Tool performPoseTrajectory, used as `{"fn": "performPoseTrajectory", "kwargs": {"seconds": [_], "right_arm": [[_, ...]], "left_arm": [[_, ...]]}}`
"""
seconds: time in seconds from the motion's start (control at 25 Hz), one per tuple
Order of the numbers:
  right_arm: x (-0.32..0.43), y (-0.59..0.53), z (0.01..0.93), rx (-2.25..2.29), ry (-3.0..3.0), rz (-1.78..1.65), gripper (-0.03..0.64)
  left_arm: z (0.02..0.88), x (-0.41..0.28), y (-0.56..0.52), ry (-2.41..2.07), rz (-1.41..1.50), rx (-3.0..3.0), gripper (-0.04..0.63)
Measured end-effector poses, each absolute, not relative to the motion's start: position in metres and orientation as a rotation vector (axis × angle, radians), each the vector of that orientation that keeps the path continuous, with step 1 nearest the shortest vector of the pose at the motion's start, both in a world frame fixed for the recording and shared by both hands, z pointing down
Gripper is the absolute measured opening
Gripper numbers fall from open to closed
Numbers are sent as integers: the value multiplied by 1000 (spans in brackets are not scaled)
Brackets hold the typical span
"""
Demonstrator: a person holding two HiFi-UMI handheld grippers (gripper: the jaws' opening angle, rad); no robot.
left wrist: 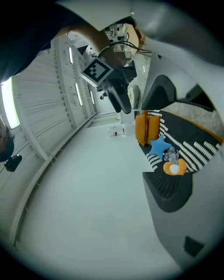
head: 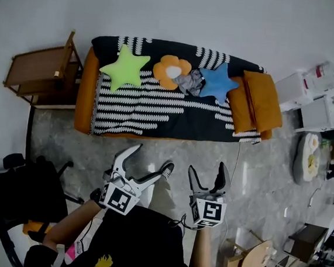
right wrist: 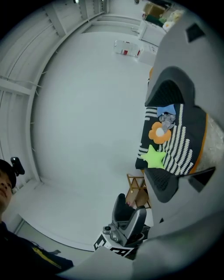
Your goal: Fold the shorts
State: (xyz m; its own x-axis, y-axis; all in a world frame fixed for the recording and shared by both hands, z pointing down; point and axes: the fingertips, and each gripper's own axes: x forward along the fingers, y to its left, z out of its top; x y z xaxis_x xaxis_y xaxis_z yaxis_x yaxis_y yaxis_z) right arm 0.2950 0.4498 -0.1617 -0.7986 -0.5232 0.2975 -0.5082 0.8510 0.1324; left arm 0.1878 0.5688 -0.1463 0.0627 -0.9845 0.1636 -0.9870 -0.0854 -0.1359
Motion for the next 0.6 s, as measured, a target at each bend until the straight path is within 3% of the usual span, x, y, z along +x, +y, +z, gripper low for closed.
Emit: {"fn": "performPoseTrajectory", "kwargs": {"seconds": [0.6], "right_arm": [[185,181,-150,481,-2836,34,393]], "left_arm": [[-201,122,303,-2298,744,2089,451]]}}
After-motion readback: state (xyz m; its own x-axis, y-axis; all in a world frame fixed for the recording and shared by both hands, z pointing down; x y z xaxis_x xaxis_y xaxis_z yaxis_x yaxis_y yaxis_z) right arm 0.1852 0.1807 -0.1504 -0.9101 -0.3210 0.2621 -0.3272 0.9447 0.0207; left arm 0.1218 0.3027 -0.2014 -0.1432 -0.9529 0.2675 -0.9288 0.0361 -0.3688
